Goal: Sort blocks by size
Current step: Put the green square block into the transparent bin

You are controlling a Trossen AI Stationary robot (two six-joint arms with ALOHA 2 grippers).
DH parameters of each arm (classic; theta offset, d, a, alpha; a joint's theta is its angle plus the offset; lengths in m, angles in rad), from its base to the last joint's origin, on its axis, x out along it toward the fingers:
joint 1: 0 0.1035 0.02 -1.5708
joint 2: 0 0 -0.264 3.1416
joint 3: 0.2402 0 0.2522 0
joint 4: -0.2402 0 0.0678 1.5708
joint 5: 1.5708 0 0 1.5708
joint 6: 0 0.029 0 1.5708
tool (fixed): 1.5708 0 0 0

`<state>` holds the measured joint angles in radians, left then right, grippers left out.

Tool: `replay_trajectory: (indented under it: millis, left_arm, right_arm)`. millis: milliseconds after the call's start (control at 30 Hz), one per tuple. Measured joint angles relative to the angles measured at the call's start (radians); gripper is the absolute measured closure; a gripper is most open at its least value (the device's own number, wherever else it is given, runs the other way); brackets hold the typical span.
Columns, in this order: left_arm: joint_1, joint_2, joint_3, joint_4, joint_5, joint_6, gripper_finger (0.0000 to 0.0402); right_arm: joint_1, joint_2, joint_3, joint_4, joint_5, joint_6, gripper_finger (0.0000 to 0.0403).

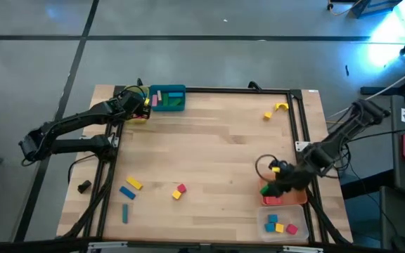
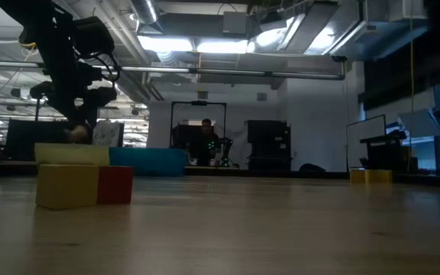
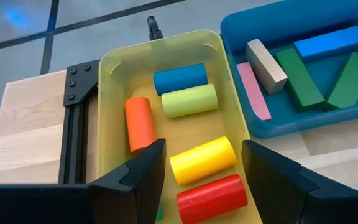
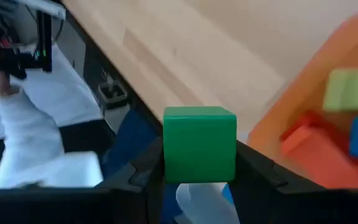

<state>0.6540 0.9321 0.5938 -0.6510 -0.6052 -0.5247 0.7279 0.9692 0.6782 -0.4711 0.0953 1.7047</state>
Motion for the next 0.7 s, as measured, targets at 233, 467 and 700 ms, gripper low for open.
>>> replay_trajectory:
  millis: [233, 467, 700]
  left_arm:
    - [0.000, 0.000, 0.000, 0.000, 0.000, 0.000, 0.0206]
    - [0.000, 0.000, 0.000, 0.001, 0.000, 0.000, 0.0205]
    - [0.000, 0.000, 0.000, 0.004, 0.000, 0.000, 0.0205]
  right_arm:
    - [0.147, 0.154, 0.104, -0.002, 0.012, 0.053, 0.0260]
    - [0.236, 0.332, 0.162, -0.001, -0.122, 0.071, 0.0260]
    - [0.234, 0.410, 0.162, 0.005, -0.288, 0.149, 0.0247]
